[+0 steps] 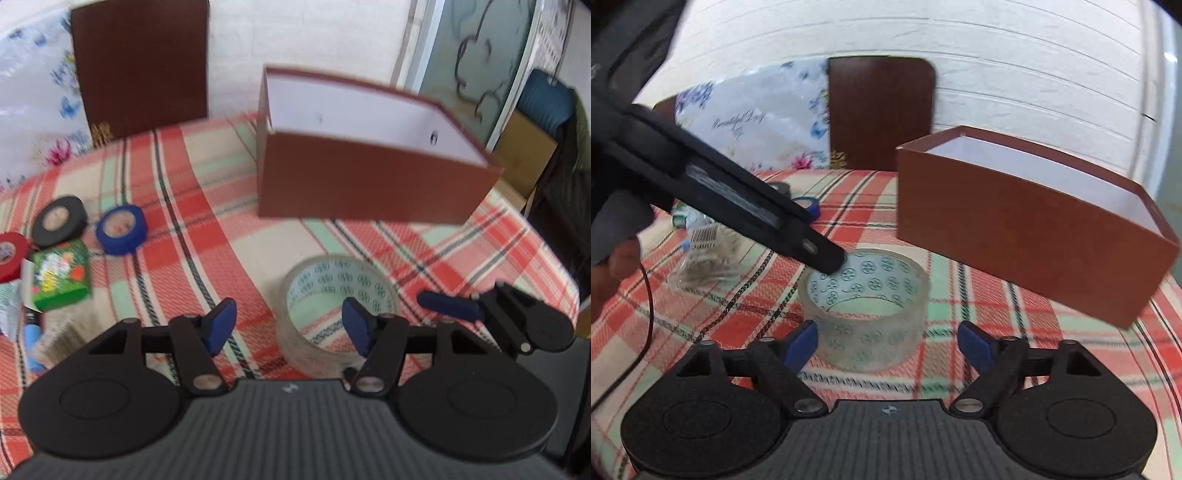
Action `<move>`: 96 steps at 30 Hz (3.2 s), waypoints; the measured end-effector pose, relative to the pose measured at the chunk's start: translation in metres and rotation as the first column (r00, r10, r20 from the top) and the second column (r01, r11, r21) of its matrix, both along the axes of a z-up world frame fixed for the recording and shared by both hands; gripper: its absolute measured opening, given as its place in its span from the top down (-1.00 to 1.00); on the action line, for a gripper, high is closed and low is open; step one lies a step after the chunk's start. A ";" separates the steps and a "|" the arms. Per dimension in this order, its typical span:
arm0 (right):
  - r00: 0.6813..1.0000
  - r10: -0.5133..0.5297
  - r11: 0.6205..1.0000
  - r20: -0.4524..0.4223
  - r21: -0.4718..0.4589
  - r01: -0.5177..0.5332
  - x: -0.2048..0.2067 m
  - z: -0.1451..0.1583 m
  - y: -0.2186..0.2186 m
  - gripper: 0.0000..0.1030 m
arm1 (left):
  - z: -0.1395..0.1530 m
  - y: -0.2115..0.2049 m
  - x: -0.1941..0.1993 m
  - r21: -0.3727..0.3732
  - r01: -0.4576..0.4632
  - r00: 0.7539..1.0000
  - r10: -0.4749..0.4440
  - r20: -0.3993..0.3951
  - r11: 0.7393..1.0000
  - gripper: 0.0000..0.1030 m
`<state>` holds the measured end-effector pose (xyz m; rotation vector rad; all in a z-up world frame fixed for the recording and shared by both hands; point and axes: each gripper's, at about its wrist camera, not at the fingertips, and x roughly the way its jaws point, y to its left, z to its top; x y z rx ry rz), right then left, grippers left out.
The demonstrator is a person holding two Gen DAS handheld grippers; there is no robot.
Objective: Organize objects
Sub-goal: 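Grasp the clear tape roll with the left gripper and lift it, then lower the tape roll into the brown box and open the left gripper, then grasp the bag of cotton swabs with the right gripper and lift it, then drop the cotton swab bag into the brown box with the right gripper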
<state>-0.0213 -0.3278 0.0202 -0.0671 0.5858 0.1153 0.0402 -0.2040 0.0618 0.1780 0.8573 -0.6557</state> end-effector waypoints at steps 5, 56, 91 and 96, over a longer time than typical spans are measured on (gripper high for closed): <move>0.996 0.085 0.995 -0.020 -0.058 -0.086 0.024 -0.013 0.015 -0.65 | -0.027 -0.020 0.016 0.126 -0.033 0.996 0.043 -0.080 0.992 0.40; 0.949 0.201 0.980 0.243 -0.047 -0.195 0.023 -0.023 0.094 -0.98 | 0.000 0.167 -0.002 0.027 -0.431 0.890 0.420 0.179 0.902 -0.70; 0.936 0.008 0.999 0.351 -0.044 0.008 0.045 0.029 0.089 0.66 | 0.064 0.069 0.043 -0.242 -0.088 0.976 0.132 0.173 0.966 0.32; 0.896 -0.099 0.986 0.433 -0.081 0.148 0.063 0.046 0.034 0.71 | 0.081 -0.009 0.064 -0.236 0.060 0.978 -0.009 0.209 0.970 0.35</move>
